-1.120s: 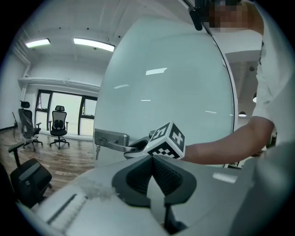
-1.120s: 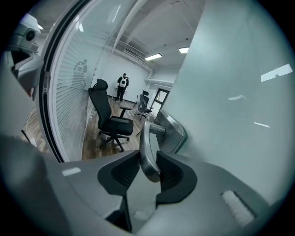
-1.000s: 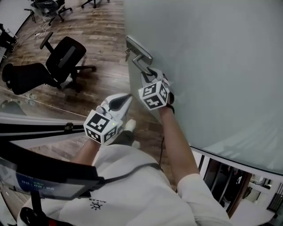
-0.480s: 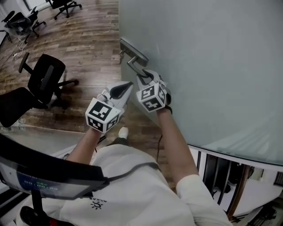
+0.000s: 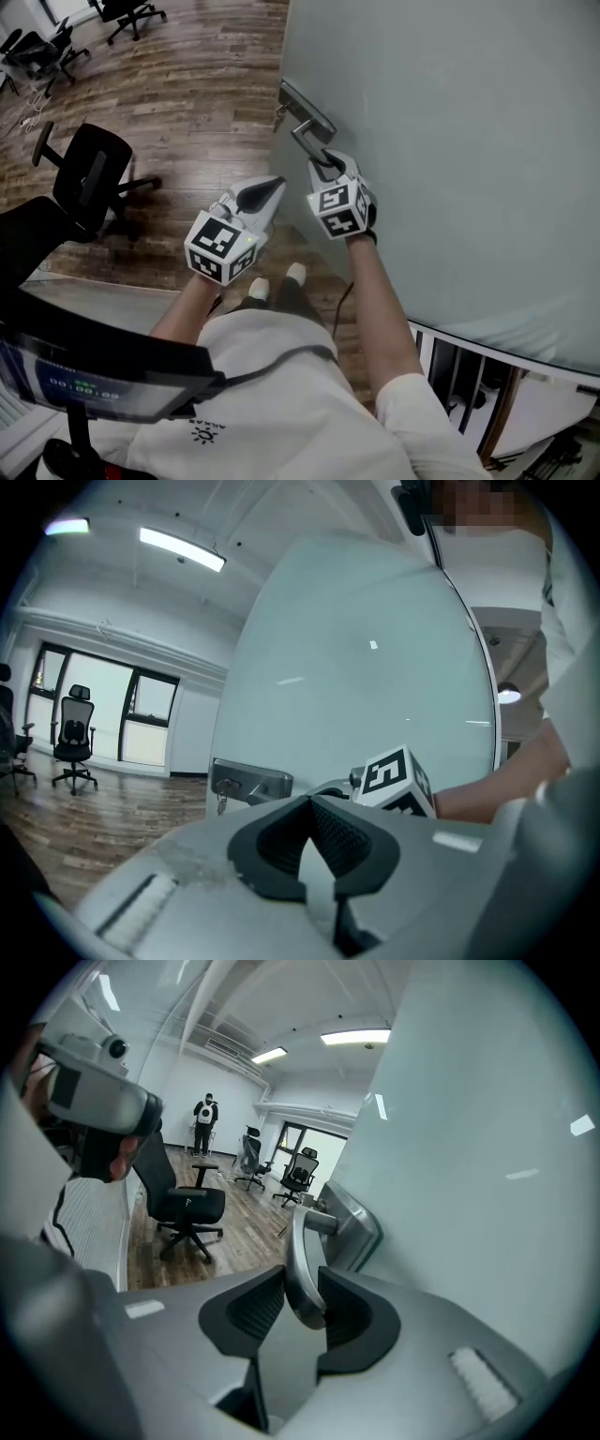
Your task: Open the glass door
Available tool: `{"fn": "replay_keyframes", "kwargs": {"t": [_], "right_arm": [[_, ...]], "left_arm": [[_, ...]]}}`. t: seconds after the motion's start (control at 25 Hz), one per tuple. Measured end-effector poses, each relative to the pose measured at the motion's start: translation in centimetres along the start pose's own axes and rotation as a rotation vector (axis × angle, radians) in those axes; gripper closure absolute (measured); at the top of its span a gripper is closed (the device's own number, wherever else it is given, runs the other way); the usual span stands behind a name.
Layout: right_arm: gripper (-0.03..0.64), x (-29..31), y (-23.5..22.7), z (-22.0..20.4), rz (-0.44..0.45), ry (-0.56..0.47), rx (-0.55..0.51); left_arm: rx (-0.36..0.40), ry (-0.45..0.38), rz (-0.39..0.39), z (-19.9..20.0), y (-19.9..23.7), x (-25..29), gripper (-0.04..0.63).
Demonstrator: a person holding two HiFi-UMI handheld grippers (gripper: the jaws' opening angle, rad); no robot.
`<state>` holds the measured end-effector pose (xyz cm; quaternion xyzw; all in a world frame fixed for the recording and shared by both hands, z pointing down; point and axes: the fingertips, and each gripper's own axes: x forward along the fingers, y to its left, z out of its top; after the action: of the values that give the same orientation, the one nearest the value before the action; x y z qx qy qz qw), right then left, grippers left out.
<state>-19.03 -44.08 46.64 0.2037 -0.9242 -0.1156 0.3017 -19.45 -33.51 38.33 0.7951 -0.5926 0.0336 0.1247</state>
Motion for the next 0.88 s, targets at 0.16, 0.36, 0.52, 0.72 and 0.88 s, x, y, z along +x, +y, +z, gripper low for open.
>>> {"fn": "replay_keyframes", "kwargs": {"t": [0.16,0.36,0.52,0.72,0.88], "right_arm": [[0.5,1.4,-2.7,-0.6,-0.017,-0.004,0.033],[0.5,2.2,-2.0,-1.6,-0.063,-0.006,0.071],[0.502,3.0,-2.2,-1.9,-0.099,0.001,0.096],[0.502,3.0,-1.8,-1.3,-0.153,0.008,0.116],[0.505,3.1,-1.6,-0.4,-0.17,0.003,0.152]], "left_arm": [[-0.001,0.018,0.021,-0.4,1.6,2.3,0.591],[0.013,-0.008,0.02,-1.2,2.6,3.0,0.591],[0.021,-0.016,0.013,-1.4,3.4,4.4,0.591],[0.011,-0.015,-0.006,-1.5,3.3,4.5,0.591],[0.015,-0.02,-0.014,-1.1,3.6,4.5,0.591]]}}
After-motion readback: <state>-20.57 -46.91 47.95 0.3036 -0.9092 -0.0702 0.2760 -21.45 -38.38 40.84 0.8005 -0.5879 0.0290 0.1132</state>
